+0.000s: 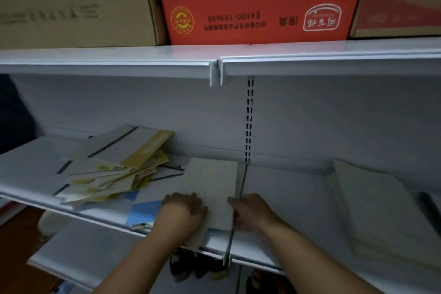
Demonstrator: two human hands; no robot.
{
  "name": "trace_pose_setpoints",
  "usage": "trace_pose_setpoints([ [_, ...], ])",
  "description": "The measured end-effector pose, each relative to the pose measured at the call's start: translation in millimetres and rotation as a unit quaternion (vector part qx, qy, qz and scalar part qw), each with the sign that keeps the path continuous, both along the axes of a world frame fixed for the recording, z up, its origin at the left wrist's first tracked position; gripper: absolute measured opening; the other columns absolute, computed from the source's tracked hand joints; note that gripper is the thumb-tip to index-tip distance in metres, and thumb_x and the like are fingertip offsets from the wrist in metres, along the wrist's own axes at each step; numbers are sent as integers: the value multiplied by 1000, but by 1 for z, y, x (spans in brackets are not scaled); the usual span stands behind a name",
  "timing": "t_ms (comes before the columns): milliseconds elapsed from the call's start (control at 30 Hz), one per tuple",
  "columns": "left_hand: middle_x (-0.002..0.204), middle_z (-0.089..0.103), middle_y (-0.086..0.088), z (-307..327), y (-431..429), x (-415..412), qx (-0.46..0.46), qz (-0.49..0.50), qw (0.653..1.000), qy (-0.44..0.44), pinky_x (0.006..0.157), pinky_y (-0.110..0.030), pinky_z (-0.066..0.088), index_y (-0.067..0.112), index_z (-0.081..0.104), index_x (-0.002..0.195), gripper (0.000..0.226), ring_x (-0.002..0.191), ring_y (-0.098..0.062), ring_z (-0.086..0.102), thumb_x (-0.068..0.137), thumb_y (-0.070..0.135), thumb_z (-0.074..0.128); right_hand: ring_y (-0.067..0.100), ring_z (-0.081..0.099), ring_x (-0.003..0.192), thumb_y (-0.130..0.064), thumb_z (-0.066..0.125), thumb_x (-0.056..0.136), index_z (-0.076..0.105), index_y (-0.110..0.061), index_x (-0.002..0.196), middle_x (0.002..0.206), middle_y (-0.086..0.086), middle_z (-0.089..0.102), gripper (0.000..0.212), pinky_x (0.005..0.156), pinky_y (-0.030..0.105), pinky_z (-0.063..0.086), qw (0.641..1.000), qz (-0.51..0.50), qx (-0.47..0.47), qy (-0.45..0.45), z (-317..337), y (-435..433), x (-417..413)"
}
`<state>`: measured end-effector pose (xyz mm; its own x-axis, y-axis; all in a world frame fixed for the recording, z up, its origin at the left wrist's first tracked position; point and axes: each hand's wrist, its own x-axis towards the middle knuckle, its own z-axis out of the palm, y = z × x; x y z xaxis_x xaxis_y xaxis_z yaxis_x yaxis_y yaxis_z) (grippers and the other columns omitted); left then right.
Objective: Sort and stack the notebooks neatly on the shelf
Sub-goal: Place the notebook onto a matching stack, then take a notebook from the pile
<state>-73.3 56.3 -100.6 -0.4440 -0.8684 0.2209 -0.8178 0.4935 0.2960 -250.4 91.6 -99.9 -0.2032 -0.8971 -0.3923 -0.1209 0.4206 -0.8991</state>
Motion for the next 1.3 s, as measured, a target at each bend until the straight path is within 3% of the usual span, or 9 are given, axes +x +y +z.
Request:
trace_pose_setpoints([
  [133,53,62,7,2,2,-2,30,-17,999,36,47,-15,33,24,69,55,37,50,-12,60,69,41,38,24,60,95,-15,54,87,61,-4,112,114,12,62,28,75,23,44,990,-3,-7,137,8,-2,-4],
  [233,102,70,0,1,-5,-15,78,-19,991,107,79,-13,37,18,75,93,52,96,-19,64,75,49,37,22,57,99,-12,51,89,55,-9,118,116,7,57,29,71,23,41,981,-21,-65,180,20,11,-22],
  [367,143,39,8,13,2,-60,88,-54,984,144,102,-12,23,27,60,117,37,132,-11,36,82,38,65,21,60,96,-12,54,87,58,-17,106,109,4,60,20,73,25,45,974,-110,-115,162,37,40,-65],
  [600,125,59,4,42,53,-172,271,-162,920,231,82,-9,45,27,54,127,63,98,-6,59,69,29,80,22,59,99,-14,54,89,56,-20,101,107,2,60,13,91,33,49,949,-263,-115,128,52,130,-176],
  [700,140,46,7,42,74,-218,291,-196,915,200,100,-13,35,26,46,136,70,121,-10,50,74,35,76,26,59,105,-17,58,88,59,-13,114,116,6,60,26,96,36,48,941,-296,-81,142,43,156,-216],
  [833,153,24,7,29,88,-253,283,-223,926,109,114,-20,19,25,29,145,75,139,-11,28,82,43,65,21,58,100,-27,51,91,60,-12,116,118,7,61,30,80,25,46,919,-204,-2,338,31,170,-246],
  [967,156,15,7,20,92,-259,250,-211,941,92,119,-31,14,28,23,146,74,143,-12,16,84,50,58,28,41,124,-38,44,94,50,-12,126,135,12,44,43,99,32,40,854,-131,91,495,22,169,-248],
  [1100,157,3,13,22,80,-229,218,-205,952,57,117,-29,4,39,16,146,69,145,-7,-6,87,56,48,29,39,129,-30,59,87,54,-14,127,138,12,47,43,113,34,25,842,-161,-37,514,36,155,-223],
  [1300,156,18,2,29,18,-114,142,-77,986,32,112,-18,11,27,31,143,58,145,-13,13,91,40,53,14,52,86,-20,62,86,63,-26,96,94,-4,57,12,76,21,37,905,-84,-179,377,57,106,-110],
])
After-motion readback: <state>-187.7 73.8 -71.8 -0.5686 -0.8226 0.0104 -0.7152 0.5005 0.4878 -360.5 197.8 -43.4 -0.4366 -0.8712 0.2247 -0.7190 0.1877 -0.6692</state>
